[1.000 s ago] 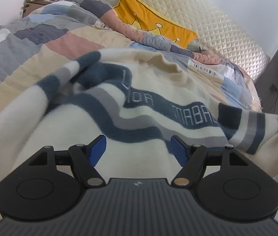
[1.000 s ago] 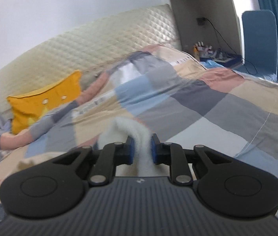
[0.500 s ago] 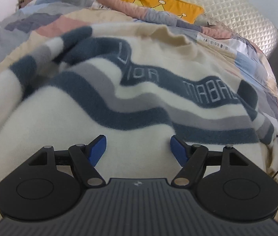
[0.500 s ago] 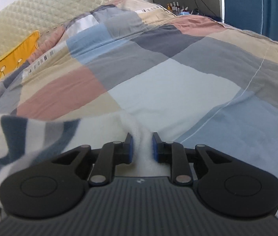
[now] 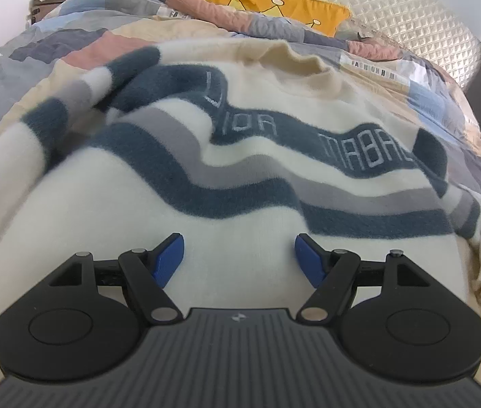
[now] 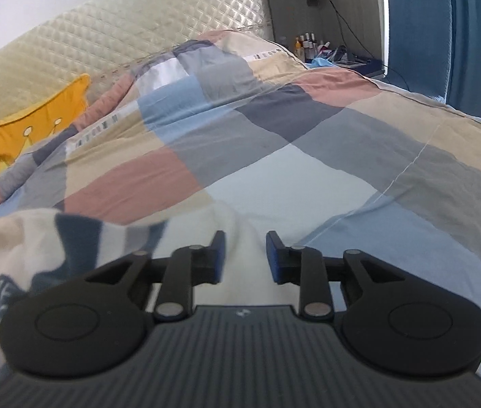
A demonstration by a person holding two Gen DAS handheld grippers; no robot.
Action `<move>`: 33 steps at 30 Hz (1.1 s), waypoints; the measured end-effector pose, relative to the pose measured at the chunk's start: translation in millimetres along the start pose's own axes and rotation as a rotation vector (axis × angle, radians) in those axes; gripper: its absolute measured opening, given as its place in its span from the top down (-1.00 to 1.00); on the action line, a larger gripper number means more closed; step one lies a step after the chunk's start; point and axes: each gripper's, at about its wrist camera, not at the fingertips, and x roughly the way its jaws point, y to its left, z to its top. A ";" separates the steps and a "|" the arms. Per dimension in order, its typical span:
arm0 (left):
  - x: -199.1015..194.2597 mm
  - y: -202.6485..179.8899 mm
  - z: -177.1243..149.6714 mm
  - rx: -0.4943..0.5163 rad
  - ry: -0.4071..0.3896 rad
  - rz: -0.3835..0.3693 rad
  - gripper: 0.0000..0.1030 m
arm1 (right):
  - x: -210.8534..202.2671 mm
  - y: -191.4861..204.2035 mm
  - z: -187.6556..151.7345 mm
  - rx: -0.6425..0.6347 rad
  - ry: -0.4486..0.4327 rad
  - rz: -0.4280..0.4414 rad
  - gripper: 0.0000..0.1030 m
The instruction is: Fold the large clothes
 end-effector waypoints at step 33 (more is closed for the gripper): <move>-45.8 -15.5 -36.4 -0.041 0.094 -0.139 -0.48 | -42.0 19.8 -24.3 0.004 0.170 0.266 -0.32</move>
